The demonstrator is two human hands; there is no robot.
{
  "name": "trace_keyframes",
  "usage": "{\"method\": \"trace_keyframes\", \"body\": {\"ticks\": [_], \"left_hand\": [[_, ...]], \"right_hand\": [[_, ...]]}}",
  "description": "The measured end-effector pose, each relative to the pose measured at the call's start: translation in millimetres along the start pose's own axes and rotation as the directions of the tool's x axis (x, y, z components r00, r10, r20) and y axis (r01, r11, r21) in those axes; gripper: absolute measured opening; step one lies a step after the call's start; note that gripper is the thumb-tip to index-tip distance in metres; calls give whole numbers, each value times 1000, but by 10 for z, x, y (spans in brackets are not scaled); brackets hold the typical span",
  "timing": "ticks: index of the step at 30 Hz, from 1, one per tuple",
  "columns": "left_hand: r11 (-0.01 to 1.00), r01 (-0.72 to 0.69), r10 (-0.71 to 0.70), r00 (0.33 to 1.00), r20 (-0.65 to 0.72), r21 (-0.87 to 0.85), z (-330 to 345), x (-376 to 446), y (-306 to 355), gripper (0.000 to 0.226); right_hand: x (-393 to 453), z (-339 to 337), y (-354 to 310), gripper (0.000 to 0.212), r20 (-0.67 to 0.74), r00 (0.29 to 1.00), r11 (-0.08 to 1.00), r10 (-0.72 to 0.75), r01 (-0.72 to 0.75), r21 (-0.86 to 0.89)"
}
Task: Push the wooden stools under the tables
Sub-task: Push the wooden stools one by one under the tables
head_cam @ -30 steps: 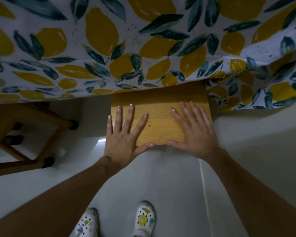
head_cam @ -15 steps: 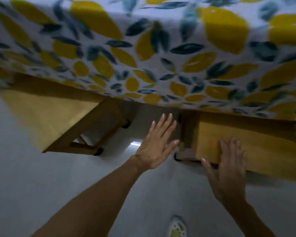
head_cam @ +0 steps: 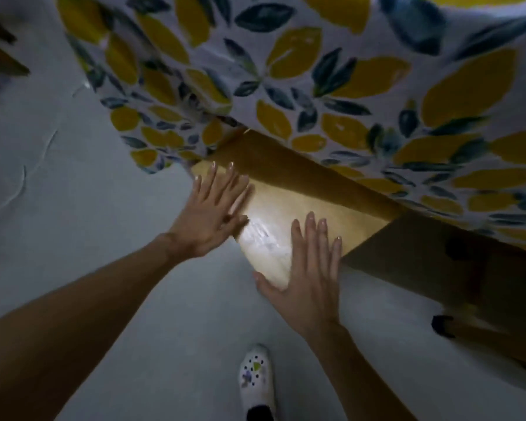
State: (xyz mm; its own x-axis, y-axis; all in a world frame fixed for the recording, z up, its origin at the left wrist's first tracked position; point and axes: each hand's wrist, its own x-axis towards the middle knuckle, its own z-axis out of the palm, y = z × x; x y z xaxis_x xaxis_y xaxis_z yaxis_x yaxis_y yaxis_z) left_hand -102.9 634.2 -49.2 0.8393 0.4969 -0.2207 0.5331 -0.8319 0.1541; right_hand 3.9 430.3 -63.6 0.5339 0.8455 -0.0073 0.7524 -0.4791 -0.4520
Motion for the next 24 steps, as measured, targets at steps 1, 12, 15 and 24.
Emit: {"method": "trace_keyframes", "body": {"ticks": [1, 12, 15, 24], "left_hand": [[999, -24, 22, 999, 48, 37, -2, 57, -119, 73], [993, -69, 68, 997, 22, 99, 175, 119, -297, 90], [999, 15, -15, 1000, 5, 31, 245, -109, -130, 88], [950, 312, -314, 944, -105, -32, 455, -940, 688, 66]], "right_hand": [[73, 72, -108, 103, 23, 1000, 1000, 11, -11, -24], [134, 197, -127, 107, 177, 984, 948, 26, 32, -316], [57, 86, 3, 112, 279, 960, 942, -15, 107, -319], [-197, -363, 490, 110, 456, 865, 897, -206, 354, -265]]}}
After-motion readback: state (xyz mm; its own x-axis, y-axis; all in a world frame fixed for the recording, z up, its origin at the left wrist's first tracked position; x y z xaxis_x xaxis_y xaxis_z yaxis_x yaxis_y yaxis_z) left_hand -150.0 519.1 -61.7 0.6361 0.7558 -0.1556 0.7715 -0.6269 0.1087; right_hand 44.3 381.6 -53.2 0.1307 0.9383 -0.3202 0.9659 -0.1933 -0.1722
